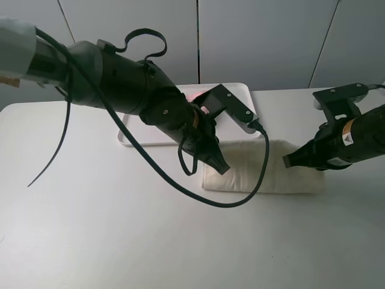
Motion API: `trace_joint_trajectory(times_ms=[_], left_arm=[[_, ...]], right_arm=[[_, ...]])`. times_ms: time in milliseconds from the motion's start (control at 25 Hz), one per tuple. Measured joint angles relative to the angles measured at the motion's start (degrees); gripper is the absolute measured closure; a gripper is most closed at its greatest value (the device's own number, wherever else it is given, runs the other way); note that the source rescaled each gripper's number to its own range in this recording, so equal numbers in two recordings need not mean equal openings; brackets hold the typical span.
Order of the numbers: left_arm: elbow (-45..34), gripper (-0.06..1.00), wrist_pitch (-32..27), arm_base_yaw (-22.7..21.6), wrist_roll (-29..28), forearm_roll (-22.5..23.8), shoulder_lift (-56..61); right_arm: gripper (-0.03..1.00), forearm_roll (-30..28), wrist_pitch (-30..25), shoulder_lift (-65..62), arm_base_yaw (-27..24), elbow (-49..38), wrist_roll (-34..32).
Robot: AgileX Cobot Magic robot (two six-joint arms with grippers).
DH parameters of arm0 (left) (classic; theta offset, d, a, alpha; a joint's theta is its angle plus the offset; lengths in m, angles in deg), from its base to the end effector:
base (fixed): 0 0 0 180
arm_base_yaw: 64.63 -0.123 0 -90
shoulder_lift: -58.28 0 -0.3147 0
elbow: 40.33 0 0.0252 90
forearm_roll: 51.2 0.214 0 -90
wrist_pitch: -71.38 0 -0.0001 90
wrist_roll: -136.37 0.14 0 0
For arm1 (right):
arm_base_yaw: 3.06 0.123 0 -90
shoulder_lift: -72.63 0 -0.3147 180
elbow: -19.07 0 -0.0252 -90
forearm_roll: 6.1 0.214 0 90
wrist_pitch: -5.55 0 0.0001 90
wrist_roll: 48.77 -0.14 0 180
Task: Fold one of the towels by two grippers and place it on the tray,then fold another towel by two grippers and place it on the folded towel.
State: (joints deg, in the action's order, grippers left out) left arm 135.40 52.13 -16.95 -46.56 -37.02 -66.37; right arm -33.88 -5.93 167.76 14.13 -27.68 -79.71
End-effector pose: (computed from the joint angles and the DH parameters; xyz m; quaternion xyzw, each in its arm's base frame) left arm 0.3019 -0.3147 0.1491 0.4566 0.8441 -0.0520 0.2764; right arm 0.2382 0.0600 0.1604 -0.1033 0.9639 -0.0007 0.2453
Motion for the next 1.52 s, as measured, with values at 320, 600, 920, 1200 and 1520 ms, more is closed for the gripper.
trace_joint_trajectory(times_ms=[320,600,920,1200,1520], left_arm=[[0.0,-0.02,2.65,-3.3,-7.04,1.47,-0.9],[0.0,-0.05,-0.74,-3.61,-7.27,-0.42,-0.9],[8.11,-0.05,-14.02,-3.61,-11.44,-4.91,-2.47],[17.43,-0.05,-24.71,-3.61,-11.72,-7.12,-8.77],[18.97,-0.05,-26.12,-3.61,-12.93,-8.13,-12.57]], right_arm=[[0.21,-7.93,-3.33,2.19,-0.03,3.65,-8.21],[0.07,-15.07,-12.01,2.19,-0.03,3.68,-25.25],[-0.01,-6.93,-13.58,2.19,-0.03,4.79,-21.99],[-0.01,11.25,-22.54,2.28,-2.61,14.21,-1.07],[-0.01,26.81,-29.82,2.28,-11.32,18.2,17.69]])
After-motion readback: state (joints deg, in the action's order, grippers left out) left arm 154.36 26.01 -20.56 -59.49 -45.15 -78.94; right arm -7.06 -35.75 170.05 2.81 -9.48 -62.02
